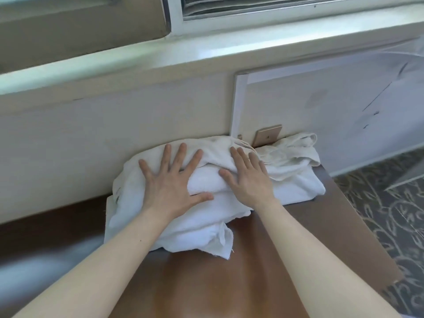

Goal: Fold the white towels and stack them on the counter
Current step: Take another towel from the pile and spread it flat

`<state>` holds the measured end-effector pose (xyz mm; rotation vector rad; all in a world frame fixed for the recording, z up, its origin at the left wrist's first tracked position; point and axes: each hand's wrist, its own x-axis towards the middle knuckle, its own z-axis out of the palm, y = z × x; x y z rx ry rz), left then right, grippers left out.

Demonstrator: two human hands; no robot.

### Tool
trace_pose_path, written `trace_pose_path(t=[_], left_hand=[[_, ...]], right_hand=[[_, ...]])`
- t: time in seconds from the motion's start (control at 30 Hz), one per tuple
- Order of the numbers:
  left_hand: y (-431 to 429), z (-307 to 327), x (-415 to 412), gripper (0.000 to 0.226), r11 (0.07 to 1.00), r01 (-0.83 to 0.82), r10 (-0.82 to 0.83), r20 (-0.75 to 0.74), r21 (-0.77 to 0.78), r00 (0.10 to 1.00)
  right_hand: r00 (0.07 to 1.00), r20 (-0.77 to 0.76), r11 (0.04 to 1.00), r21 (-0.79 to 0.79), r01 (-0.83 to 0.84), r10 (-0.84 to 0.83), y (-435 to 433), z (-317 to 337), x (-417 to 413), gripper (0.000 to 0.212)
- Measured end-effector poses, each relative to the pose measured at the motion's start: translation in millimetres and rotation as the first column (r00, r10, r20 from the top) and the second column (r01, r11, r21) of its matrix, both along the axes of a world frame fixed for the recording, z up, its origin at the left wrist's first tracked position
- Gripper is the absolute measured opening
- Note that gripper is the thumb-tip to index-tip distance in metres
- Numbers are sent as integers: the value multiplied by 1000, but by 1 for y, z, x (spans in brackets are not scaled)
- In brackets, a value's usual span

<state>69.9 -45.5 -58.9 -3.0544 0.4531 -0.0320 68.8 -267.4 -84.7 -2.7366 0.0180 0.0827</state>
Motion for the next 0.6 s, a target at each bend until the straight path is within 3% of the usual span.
trace_pose_path(t=[0.13, 0.47, 0.6], left_hand=[[0, -3, -2, 90, 999, 33, -34, 30, 40, 999], [-1, 18, -18, 72, 1000, 11, -12, -24, -26, 1000], [1, 42, -27, 72, 993, 54, -54, 0, -107, 999]], right_hand=[[993, 84, 988, 141, 67, -79, 12, -10, -2, 67], [934, 320, 985, 110, 130, -159, 15, 18, -6, 22], [929, 345, 981, 176, 76, -134, 16, 36, -13, 24]])
